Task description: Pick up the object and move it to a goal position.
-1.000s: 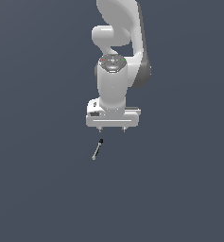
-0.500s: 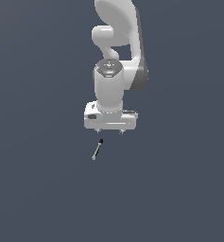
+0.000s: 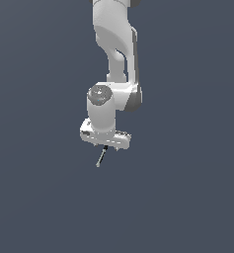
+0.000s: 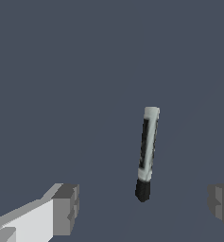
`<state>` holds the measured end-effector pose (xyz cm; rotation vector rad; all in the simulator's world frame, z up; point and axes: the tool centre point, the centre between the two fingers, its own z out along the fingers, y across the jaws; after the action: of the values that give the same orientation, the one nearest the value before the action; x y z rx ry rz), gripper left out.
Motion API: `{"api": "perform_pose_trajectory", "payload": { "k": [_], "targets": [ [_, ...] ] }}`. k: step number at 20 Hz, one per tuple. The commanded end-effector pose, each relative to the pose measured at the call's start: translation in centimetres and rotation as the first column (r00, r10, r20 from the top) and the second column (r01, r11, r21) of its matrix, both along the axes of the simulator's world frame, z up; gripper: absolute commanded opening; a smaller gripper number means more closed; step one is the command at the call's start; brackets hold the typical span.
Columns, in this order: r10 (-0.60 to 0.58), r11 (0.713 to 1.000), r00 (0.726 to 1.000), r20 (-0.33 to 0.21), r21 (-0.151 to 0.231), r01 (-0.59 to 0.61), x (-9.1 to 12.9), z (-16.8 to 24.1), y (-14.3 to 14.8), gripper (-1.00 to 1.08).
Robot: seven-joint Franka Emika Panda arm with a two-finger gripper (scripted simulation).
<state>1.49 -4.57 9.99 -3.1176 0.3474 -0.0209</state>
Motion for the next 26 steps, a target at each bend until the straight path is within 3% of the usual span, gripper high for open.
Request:
{"api": "perform_pose_trajectory", "payload": {
  "k": [1,8,15,26],
  "targets": [
    [-0.047,0.999,0.999,-0.005,-0.001,0.047,0.0,-1.6,-1.0,1.00],
    [-0.112,0.994,0.994,-0.013,-0.003,0.112,0.0,-3.9,-2.5,1.00],
    [-0.112,0.994,0.994,-0.014,-0.003,0.112,-0.1,-4.4,-2.6,1.00],
    [-0.116,0.993,0.993,-0.014,-0.003,0.115,-0.2,-8.8,-2.6,1.00]
  ]
}}
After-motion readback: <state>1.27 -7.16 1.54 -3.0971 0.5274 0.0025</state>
